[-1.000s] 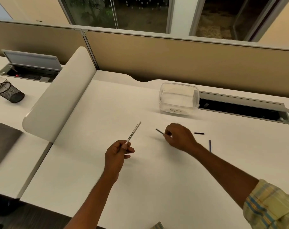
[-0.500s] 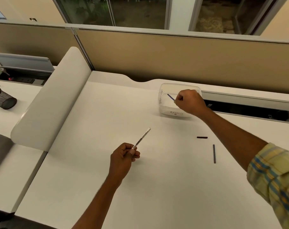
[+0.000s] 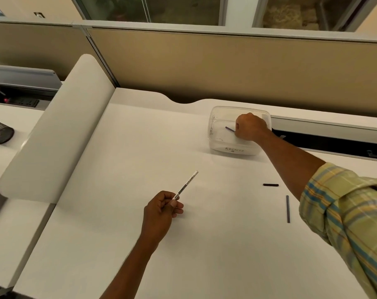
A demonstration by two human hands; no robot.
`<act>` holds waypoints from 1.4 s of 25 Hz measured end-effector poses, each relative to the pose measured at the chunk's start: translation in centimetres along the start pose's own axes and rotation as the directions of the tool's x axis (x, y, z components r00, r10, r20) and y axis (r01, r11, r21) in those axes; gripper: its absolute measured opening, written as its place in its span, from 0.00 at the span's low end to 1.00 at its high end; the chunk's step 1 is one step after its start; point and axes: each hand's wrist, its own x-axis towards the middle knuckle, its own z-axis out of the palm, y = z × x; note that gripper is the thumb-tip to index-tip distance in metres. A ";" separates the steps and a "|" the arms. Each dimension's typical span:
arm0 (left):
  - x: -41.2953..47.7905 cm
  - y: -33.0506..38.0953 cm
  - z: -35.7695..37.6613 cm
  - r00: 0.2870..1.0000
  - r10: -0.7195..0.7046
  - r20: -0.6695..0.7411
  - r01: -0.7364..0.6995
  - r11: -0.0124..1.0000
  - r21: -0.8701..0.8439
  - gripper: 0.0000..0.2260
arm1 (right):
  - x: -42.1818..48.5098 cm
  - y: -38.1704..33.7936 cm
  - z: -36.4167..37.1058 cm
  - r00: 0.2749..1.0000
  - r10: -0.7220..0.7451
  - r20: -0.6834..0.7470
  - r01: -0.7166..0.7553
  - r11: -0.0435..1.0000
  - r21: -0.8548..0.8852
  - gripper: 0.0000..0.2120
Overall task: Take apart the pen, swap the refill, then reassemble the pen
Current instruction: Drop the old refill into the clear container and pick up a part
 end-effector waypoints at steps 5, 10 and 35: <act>0.2 0.0 0.4 1.000 -0.005 0.018 0.004 1.000 0.023 0.14 | 0.4 0.1 0.4 1.000 -0.026 0.002 0.026 0.997 -0.079 0.11; -0.3 0.2 0.2 1.000 0.004 0.018 -0.005 1.000 0.030 0.13 | -0.5 0.2 -0.5 0.999 0.013 -0.036 -0.014 1.000 -0.019 0.11; -8.7 0.1 1.4 0.979 0.127 0.157 -0.151 0.977 0.151 0.14 | -27.7 11.1 6.1 0.936 0.344 -0.072 -0.271 0.838 0.473 0.06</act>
